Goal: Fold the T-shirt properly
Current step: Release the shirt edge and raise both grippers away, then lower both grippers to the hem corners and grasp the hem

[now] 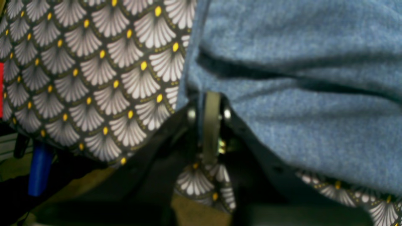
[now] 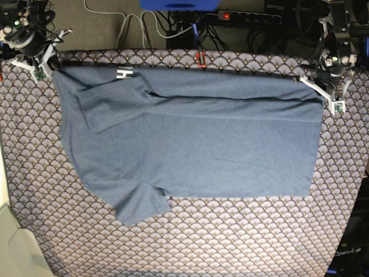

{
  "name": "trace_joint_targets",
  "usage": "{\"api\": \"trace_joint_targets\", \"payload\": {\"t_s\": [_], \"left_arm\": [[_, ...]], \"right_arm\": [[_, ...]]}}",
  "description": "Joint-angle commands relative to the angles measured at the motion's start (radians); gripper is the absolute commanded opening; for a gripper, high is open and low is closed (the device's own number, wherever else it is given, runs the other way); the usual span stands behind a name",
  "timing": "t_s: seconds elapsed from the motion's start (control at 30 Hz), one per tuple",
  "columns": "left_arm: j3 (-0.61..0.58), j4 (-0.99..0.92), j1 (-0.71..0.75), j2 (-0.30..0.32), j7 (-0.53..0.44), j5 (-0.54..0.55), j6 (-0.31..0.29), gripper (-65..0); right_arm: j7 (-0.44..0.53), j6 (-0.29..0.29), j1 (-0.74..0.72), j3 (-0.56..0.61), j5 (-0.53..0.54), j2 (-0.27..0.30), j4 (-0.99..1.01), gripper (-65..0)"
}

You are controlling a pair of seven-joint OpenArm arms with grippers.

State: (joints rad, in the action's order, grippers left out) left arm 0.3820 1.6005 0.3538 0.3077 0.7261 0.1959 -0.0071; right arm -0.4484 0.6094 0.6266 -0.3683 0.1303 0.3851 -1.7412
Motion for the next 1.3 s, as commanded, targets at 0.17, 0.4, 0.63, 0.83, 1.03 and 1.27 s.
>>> {"api": "trace_joint_targets", "payload": {"t_s": [0.17, 0.4, 0.63, 0.83, 1.03, 1.27], "left_arm": [[0.007, 0.013, 0.0, 0.015, -0.007, -0.005, 0.008, -64.4], [0.005, 0.024, -0.005, 0.017, 0.092, -0.003, 0.006, -44.4], [0.012, 0.027, -0.002, 0.018, 0.089, -0.003, 0.002, -17.8], [0.074, 0.06, -0.002, 0.035, 0.094, -0.003, -0.078, -12.7], [0.166, 0.111, -0.123, 0.031, 0.094, -0.009, -0.12, -12.7], [0.091, -0.041, -0.441, 0.031, 0.086, -0.014, -0.113, -12.7]], "right_arm": [[-0.002, -0.003, 0.005, -0.015, -0.002, 0.012, -0.016, -65.0], [-0.007, -0.003, 0.008, -0.016, -0.002, 0.01, -0.012, -50.4], [-0.042, -0.003, 0.025, -0.016, -0.002, 0.018, -0.016, -31.7], [-0.042, -0.003, 0.019, -0.111, -0.002, 0.028, -0.016, -31.8], [-0.049, -0.003, -0.126, -0.163, -0.002, 0.064, -0.016, -31.6], [-0.132, -0.003, -0.452, 0.028, -0.004, 0.117, 0.007, -31.4]]}}
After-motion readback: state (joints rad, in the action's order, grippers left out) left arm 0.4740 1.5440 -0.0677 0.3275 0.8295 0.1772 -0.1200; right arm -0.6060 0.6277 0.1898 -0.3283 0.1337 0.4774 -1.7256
